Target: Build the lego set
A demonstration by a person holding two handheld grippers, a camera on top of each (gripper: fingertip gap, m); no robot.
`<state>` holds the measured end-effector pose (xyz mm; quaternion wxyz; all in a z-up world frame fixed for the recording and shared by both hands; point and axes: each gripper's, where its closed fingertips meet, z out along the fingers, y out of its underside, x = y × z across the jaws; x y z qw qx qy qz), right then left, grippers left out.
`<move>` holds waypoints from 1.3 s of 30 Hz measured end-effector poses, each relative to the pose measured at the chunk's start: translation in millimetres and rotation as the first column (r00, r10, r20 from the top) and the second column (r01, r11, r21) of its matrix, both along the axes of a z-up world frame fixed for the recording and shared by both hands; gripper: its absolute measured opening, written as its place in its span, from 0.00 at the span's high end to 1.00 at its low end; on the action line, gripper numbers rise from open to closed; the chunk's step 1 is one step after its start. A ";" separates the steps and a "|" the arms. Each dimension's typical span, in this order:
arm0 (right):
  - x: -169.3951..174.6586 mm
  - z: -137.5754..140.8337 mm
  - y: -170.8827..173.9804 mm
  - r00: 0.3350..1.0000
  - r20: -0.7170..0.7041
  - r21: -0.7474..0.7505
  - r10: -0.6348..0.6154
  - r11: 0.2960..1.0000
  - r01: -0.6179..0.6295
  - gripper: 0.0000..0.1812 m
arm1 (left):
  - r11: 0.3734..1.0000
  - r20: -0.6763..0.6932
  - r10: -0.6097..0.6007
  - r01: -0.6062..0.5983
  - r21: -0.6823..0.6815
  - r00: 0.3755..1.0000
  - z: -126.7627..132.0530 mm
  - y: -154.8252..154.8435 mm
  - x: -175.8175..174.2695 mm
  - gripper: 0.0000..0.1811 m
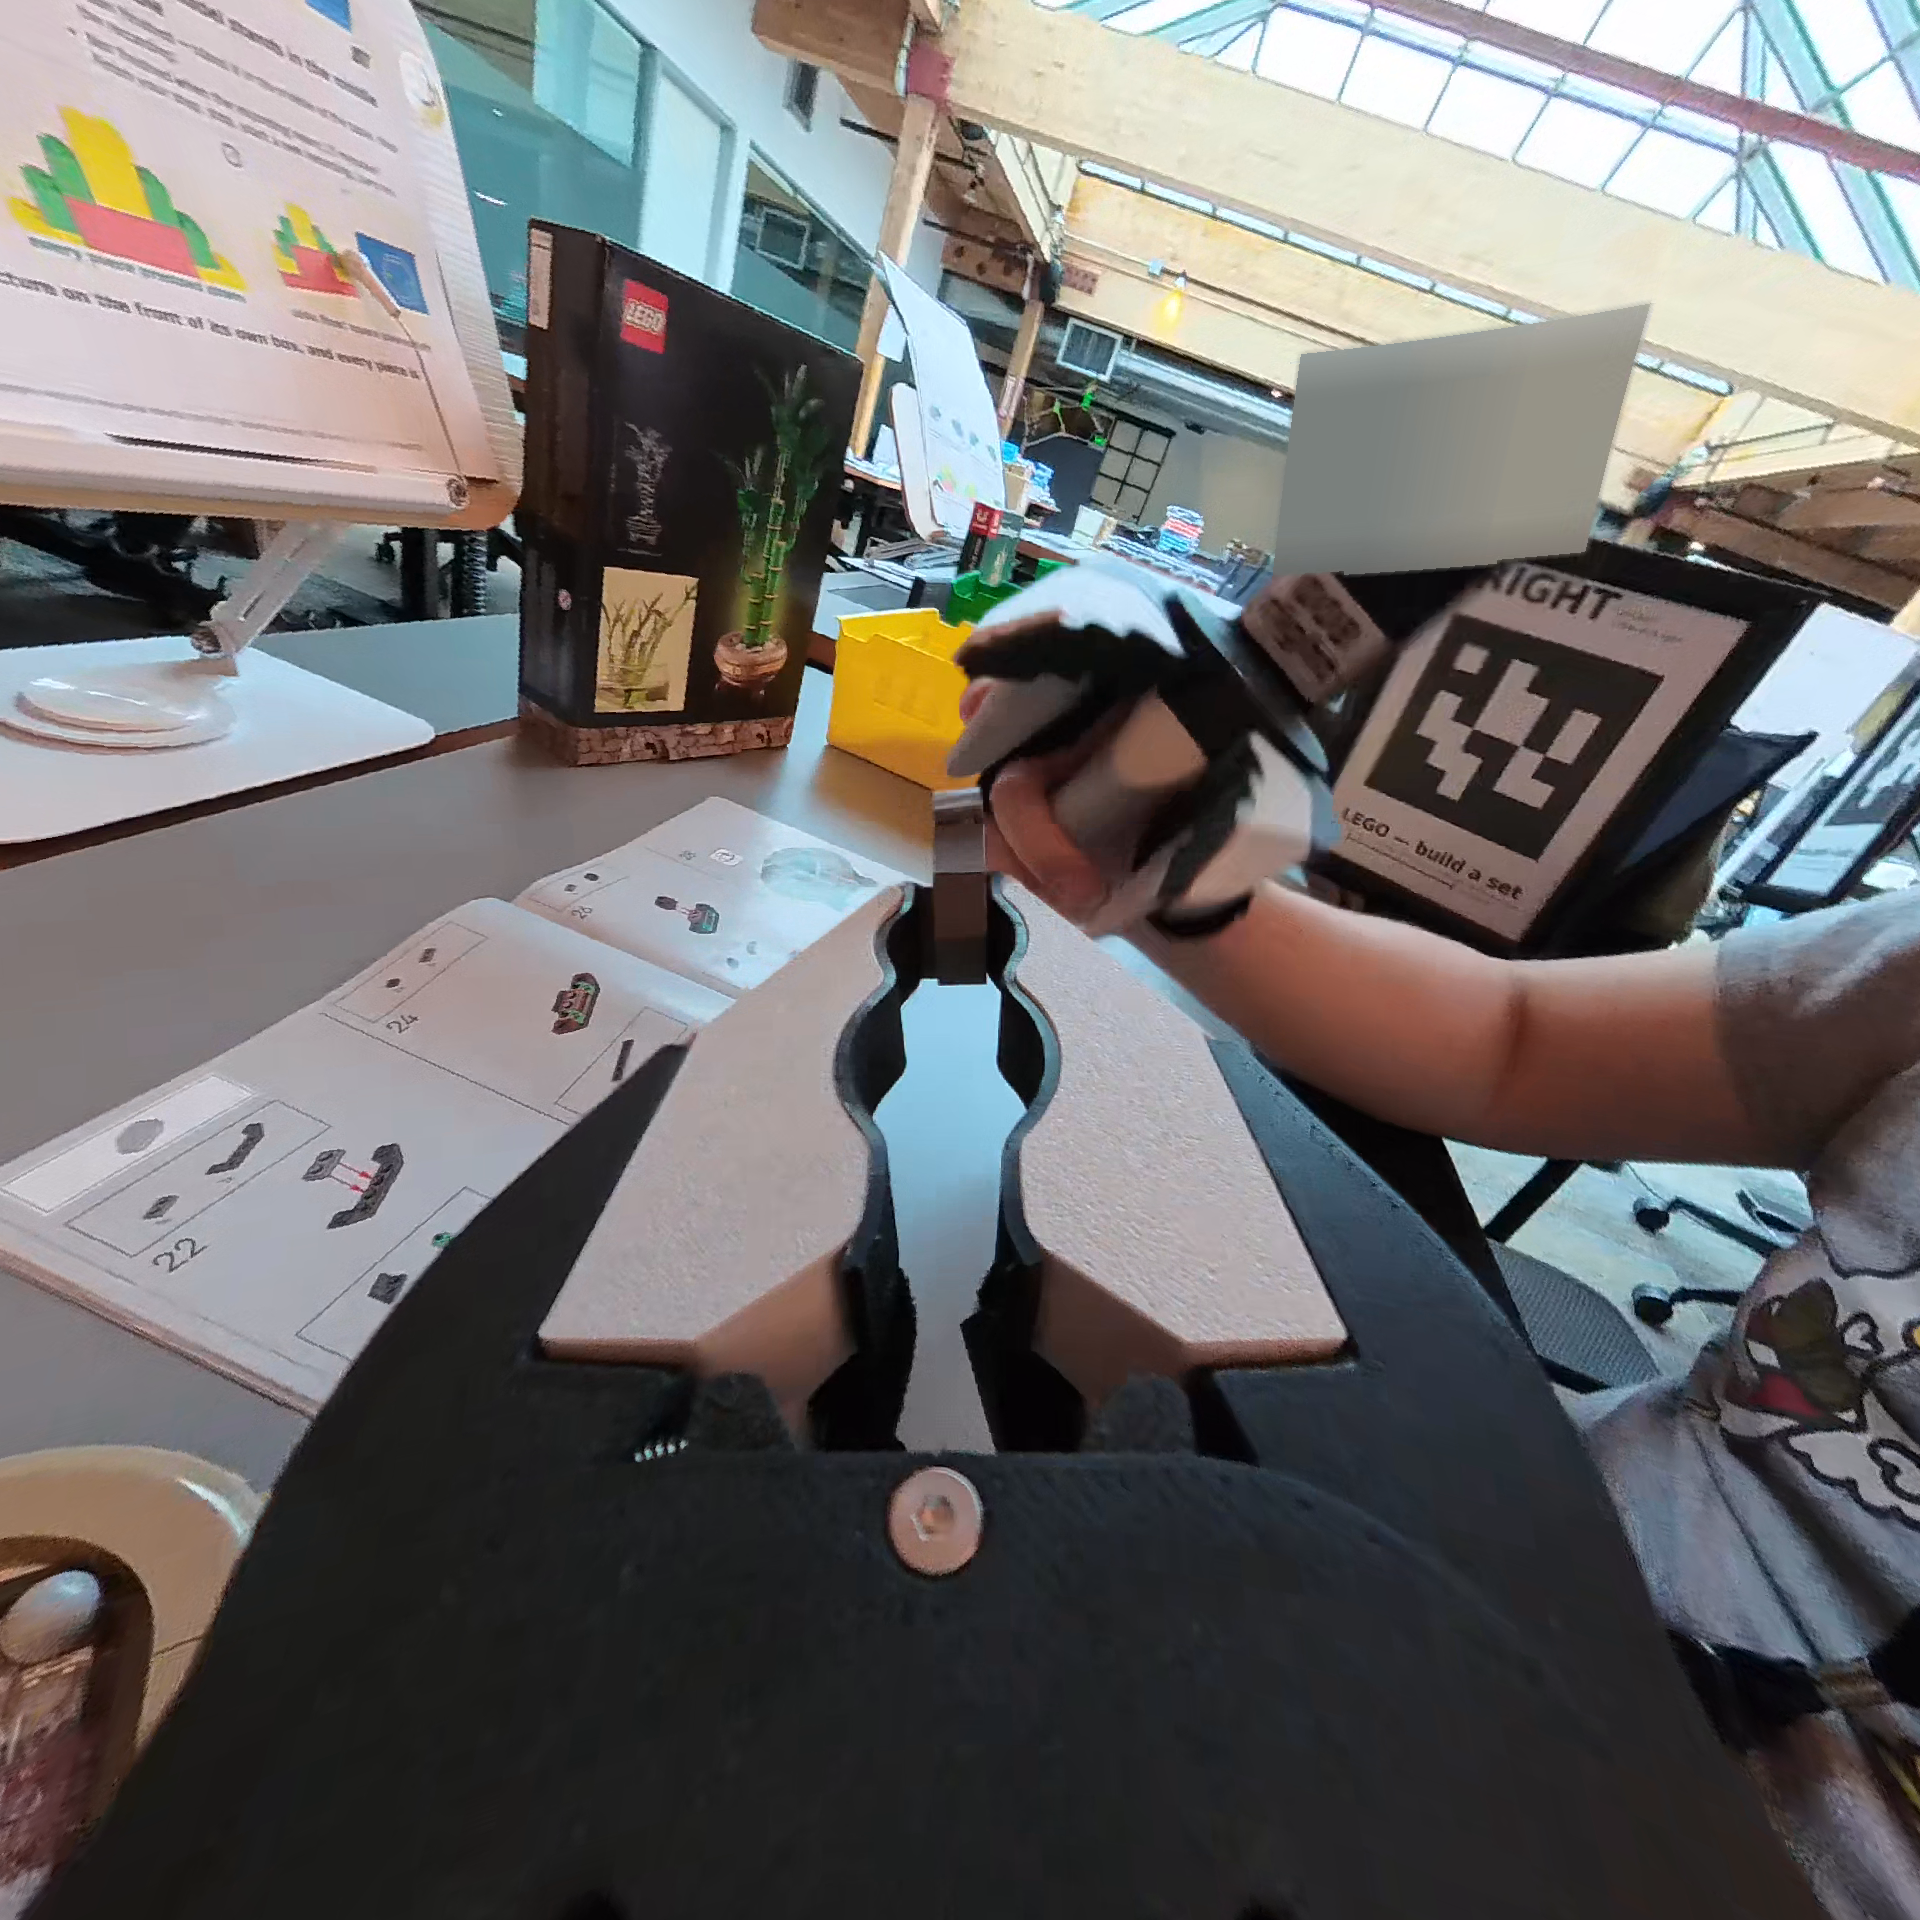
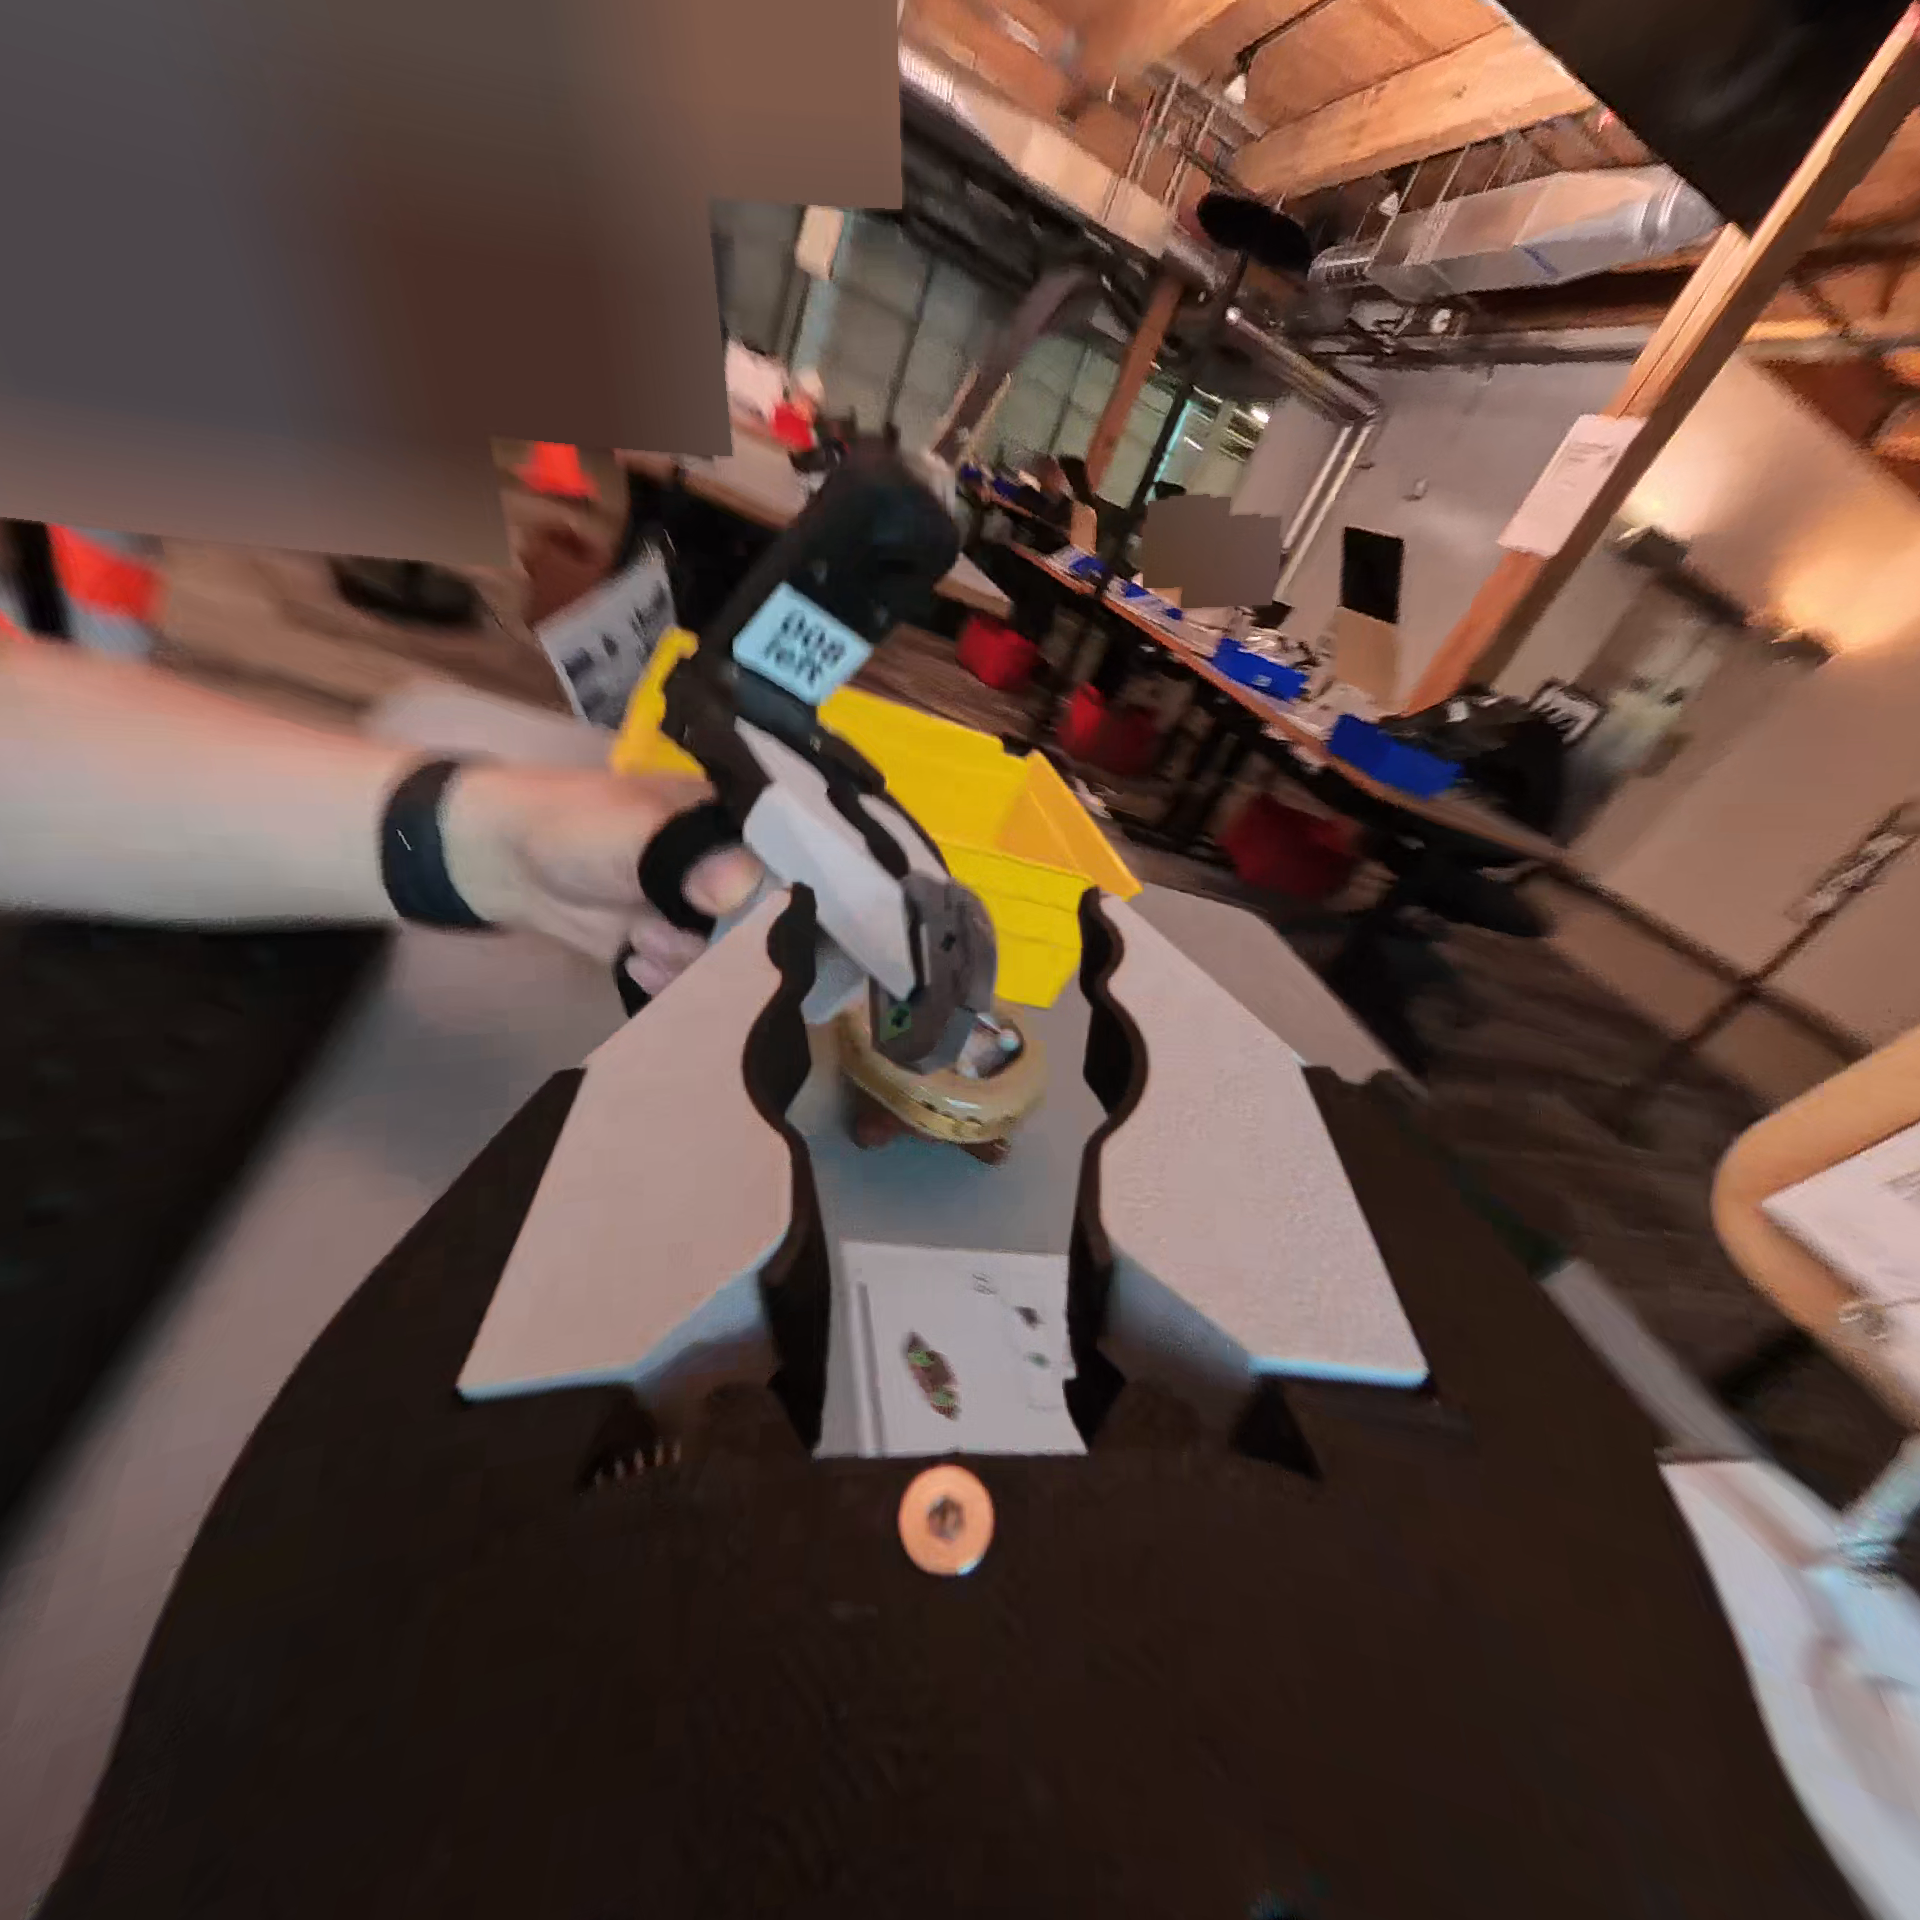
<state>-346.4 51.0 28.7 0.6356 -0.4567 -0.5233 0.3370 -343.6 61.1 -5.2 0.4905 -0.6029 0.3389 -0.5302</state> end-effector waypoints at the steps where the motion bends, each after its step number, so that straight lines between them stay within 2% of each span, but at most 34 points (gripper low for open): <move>1: 7.1 7.7 4.3 0.999 -0.048 -0.084 0.018 0.996 -0.022 0.73 | 1.000 0.010 -0.009 0.009 0.002 1.000 1.0 -1.2 0.6 0.95; 2: 13.2 12.6 4.9 0.995 -0.083 -0.156 0.057 0.985 -0.069 0.75 | 1.000 0.017 -0.016 0.016 0.004 1.000 1.6 -2.1 1.3 0.95; 4: 24.4 19.8 5.1 0.982 -0.146 -0.260 0.120 0.953 -0.155 0.89 | 0.999 0.028 -0.028 0.027 0.017 0.999 3.1 -4.5 2.9 0.95; 6: 30.5 20.1 4.0 0.969 -0.174 -0.352 0.178 0.907 -0.230 0.97 | 0.999 0.026 -0.034 0.033 0.034 0.999 3.4 -6.6 4.6 0.95; 10: 25.5 3.4 2.0 0.959 -0.126 -0.555 0.254 0.783 -0.280 0.98 | 0.995 0.006 -0.086 0.086 -0.040 0.996 -3.7 -11.9 11.0 0.95; 13: 21.8 -9.5 4.7 0.962 -0.088 -0.601 0.258 0.757 -0.258 0.95 | 0.964 0.028 -0.180 0.182 -0.195 0.983 -12.4 -19.2 18.7 0.95; 15: 25.0 -10.1 -1.1 0.953 -0.081 -0.518 0.292 0.805 -0.291 0.87 | 0.947 0.072 -0.183 0.196 -0.254 0.980 -13.6 -16.5 19.5 0.95; 16: 27.6 -11.2 -0.7 0.961 -0.056 -0.431 0.272 0.861 -0.270 0.84 | 0.941 0.091 -0.178 0.196 -0.277 0.980 -13.6 -14.2 18.3 0.95; 17: 29.6 -14.5 1.8 0.974 -0.006 -0.318 0.225 0.923 -0.215 0.77 | 0.935 0.104 -0.172 0.196 -0.296 0.980 -13.7 -12.1 16.8 0.95; 18: 30.8 -15.1 2.9 0.984 0.035 -0.190 0.172 0.968 -0.163 0.75 | 0.930 0.119 -0.172 0.201 -0.309 0.978 -13.1 -11.1 15.2 0.95; 19: 31.2 -16.0 5.8 0.992 0.080 -0.065 0.099 0.993 -0.093 0.72 | 0.922 0.142 -0.182 0.219 -0.318 0.973 -10.6 -11.9 13.8 0.95; 21: 26.4 -10.5 3.6 0.995 0.100 0.129 -0.001 0.992 -0.012 0.66 | 0.900 0.199 -0.217 0.275 -0.338 0.956 -3.8 -16.0 12.3 0.95; 24: 11.3 -9.3 -7.4 0.990 0.123 0.310 -0.072 0.950 0.030 0.62 | 0.868 0.277 -0.268 0.356 -0.347 0.923 5.1 -23.2 11.8 0.95; 28: -8.9 -12.2 -18.1 0.987 0.133 0.378 -0.095 0.925 0.038 0.61 | 0.845 0.347 -0.304 0.420 -0.331 0.887 15.7 -29.5 10.2 0.95; 32: -17.4 -17.3 -13.1 0.974 0.136 0.443 -0.180 0.891 0.103 0.66 | 0.838 0.384 -0.307 0.438 -0.325 0.871 20.3 -31.0 10.2 0.95; 39: -20.2 -15.3 -15.9 0.975 0.123 0.450 -0.183 0.886 0.109 0.73 | 0.828 0.397 -0.321 0.458 -0.323 0.860 22.1 -34.8 13.1 0.95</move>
